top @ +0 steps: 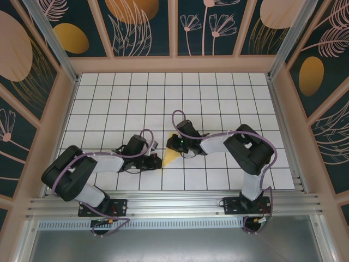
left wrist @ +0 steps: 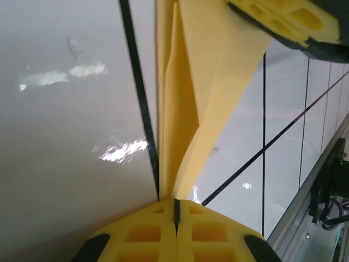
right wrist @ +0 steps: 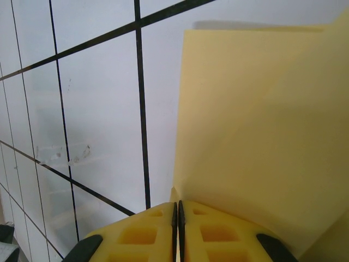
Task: Fold a paper plane with a square sheet of paper (pick it up from the middle)
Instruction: Fourth fold the wing at the center of the table.
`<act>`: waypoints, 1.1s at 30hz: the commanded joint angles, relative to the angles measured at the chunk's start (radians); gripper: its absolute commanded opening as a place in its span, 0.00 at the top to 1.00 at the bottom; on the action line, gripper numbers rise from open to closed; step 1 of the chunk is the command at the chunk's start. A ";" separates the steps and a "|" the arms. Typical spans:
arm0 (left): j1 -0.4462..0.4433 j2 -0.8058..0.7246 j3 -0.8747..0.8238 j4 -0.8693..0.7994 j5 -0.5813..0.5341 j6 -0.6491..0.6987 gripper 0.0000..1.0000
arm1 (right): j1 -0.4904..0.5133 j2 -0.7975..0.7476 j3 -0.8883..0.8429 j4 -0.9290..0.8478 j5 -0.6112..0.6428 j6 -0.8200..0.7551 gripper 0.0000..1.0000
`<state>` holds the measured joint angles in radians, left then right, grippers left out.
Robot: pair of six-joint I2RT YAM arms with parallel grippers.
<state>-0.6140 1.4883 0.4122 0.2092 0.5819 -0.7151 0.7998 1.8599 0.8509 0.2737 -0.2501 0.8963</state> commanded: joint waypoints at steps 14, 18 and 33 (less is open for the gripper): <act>-0.001 -0.091 0.160 -0.096 -0.016 -0.064 0.84 | 0.015 0.090 -0.051 -0.166 0.078 -0.009 0.86; -0.001 0.005 0.195 -0.025 0.032 -0.070 0.84 | 0.015 0.094 -0.050 -0.162 0.072 -0.011 0.86; -0.002 0.204 0.134 -0.046 -0.114 -0.024 0.92 | 0.015 0.085 -0.043 -0.132 0.044 -0.006 0.85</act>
<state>-0.6136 1.6577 0.5945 0.1925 0.5472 -0.7620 0.8009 1.8599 0.8509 0.2787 -0.2497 0.8967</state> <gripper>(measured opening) 0.093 0.151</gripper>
